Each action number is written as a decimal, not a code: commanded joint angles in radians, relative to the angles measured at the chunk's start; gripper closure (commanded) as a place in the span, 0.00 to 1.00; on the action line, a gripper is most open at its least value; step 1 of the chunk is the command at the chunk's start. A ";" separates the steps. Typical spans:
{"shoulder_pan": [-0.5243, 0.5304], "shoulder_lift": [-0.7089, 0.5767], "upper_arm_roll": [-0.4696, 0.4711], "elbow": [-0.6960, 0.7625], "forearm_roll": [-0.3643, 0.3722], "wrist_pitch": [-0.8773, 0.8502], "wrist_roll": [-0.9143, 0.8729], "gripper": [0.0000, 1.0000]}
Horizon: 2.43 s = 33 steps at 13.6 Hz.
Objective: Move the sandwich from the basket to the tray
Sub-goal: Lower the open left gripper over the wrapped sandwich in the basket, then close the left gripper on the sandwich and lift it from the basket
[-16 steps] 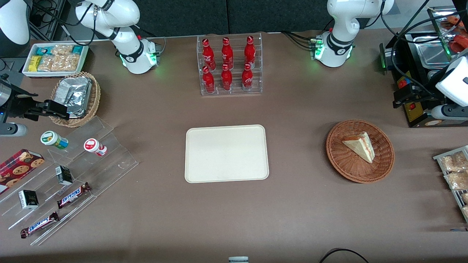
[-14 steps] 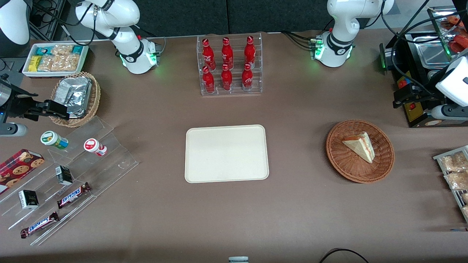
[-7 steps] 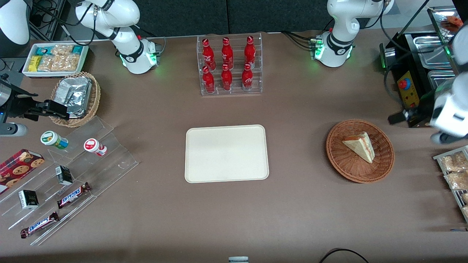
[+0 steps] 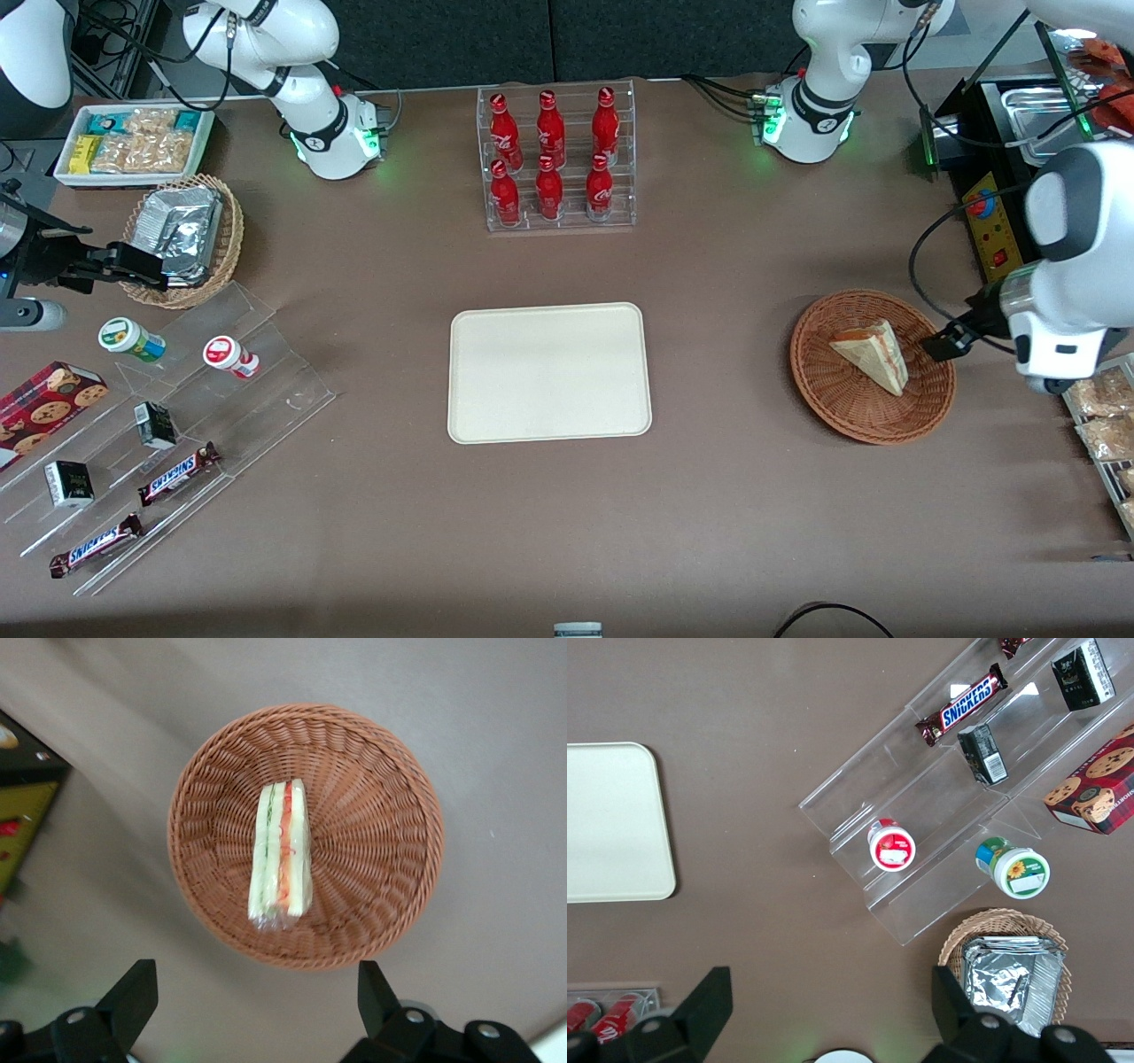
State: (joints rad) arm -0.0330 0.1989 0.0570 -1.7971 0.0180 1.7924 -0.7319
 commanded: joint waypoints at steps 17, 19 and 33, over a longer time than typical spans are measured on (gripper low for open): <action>-0.001 0.118 0.032 -0.361 0.002 0.518 -0.121 0.00; -0.002 0.120 0.032 -0.343 0.002 0.507 -0.119 0.00; -0.011 0.131 0.027 -0.223 -0.026 0.329 -0.104 0.00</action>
State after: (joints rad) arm -0.0365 0.3251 0.0823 -2.0033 0.0068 2.0949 -0.8379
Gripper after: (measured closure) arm 0.000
